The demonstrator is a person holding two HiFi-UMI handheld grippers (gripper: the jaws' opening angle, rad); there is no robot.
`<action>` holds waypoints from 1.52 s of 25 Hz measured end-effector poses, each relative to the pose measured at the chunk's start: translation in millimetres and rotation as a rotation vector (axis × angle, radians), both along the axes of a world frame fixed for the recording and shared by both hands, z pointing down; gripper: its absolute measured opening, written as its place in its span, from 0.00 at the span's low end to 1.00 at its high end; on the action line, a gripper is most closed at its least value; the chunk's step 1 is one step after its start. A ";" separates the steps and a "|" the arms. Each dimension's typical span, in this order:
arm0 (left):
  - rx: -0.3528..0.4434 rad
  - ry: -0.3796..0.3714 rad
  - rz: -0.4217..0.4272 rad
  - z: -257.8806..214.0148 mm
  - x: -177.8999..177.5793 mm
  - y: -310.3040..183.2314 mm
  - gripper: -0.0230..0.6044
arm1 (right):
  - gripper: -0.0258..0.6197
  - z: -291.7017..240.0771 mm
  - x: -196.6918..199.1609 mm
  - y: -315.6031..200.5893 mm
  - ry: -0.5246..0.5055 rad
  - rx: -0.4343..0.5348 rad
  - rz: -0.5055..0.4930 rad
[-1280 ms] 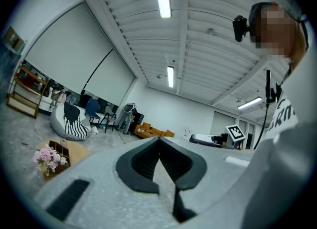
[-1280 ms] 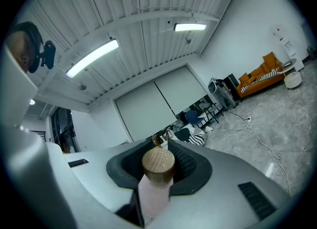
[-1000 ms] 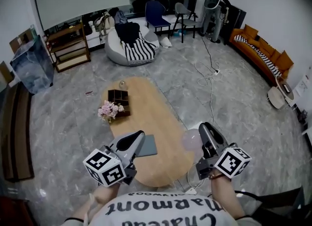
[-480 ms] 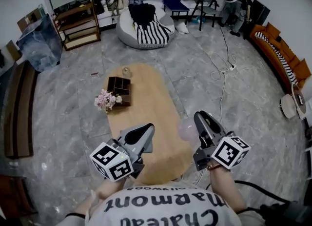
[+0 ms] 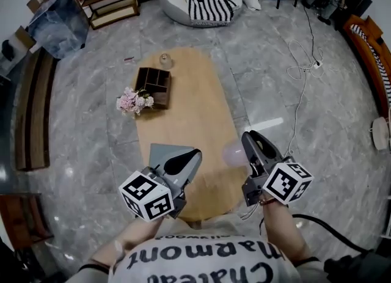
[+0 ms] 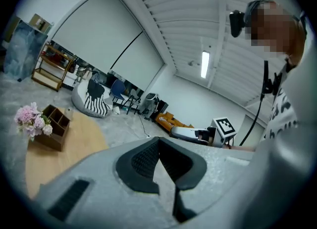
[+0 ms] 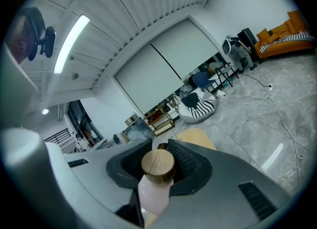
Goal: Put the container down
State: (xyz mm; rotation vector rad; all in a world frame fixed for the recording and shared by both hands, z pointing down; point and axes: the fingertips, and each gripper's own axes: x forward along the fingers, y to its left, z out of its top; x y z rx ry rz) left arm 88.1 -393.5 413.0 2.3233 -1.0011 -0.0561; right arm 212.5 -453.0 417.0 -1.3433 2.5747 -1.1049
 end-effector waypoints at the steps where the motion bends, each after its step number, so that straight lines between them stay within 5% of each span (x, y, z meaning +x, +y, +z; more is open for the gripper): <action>1: -0.011 -0.016 0.004 7.0 5.2 -3.5 0.06 | 0.20 9.2 2.5 -5.4 -0.002 -0.018 -0.003; 5: -0.014 -0.074 0.006 39.4 20.0 -29.7 0.06 | 0.20 47.2 14.9 -34.3 0.014 -0.059 -0.003; 21: -0.295 -0.172 0.070 194.9 59.2 -14.5 0.06 | 0.20 228.1 47.4 -21.6 0.009 -0.276 0.082; 27: -0.394 -0.192 0.095 233.3 65.4 14.1 0.06 | 0.20 283.0 41.1 1.0 0.107 -0.323 0.045; 33: -0.438 -0.276 0.239 266.5 81.0 51.1 0.06 | 0.20 326.6 40.3 22.2 0.199 -0.379 0.012; 38: -0.479 -0.277 0.224 275.7 77.5 58.1 0.06 | 0.20 344.4 42.2 35.6 0.231 -0.412 0.009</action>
